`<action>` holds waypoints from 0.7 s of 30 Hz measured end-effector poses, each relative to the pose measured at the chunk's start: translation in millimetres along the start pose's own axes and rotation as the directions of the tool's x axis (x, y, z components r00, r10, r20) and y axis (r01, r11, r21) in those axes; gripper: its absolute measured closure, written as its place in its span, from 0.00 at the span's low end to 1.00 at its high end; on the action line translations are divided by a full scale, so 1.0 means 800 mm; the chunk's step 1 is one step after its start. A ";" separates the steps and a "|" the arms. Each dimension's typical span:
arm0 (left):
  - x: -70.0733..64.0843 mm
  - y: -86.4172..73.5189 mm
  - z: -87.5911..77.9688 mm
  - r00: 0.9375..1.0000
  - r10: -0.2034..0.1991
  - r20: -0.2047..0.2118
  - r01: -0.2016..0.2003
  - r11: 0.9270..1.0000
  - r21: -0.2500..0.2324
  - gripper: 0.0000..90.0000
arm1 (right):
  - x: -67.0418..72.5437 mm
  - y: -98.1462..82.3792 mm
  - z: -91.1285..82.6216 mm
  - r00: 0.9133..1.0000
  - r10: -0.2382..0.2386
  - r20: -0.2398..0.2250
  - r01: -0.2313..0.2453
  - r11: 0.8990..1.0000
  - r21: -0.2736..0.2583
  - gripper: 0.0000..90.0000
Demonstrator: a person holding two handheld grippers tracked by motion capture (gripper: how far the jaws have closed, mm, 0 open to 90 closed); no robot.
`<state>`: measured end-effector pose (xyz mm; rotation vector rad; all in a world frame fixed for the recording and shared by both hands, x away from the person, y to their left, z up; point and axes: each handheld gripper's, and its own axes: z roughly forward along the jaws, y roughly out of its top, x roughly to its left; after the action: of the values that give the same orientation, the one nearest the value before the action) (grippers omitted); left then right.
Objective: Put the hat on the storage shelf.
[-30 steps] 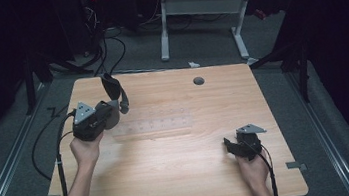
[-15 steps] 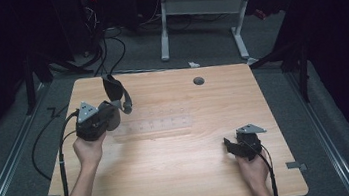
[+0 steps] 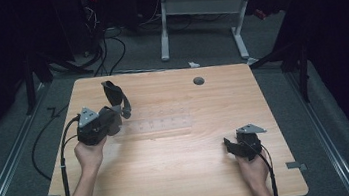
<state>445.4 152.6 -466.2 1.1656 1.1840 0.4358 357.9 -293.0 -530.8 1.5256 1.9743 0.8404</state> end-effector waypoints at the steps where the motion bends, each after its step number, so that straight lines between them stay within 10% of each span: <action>1: 0.001 -0.001 -0.001 1.000 -0.004 -0.001 0.004 1.000 0.009 0.95 | 0.000 0.000 0.000 1.000 0.000 0.000 0.000 1.000 0.000 0.45; 14: 0.004 -0.002 -0.008 1.000 -0.004 -0.019 0.005 0.999 0.045 0.88 | 0.000 0.000 0.000 1.000 0.003 0.001 -0.003 1.000 0.002 0.45; 21: 0.003 0.005 -0.010 0.998 -0.048 -0.047 0.049 0.998 0.036 0.57 | 0.000 0.000 0.000 1.000 0.003 0.001 -0.003 1.000 0.001 0.45</action>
<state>440.7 159.8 -463.2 1.1617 1.2622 0.4073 357.8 -293.0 -530.8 1.5296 1.9730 0.8396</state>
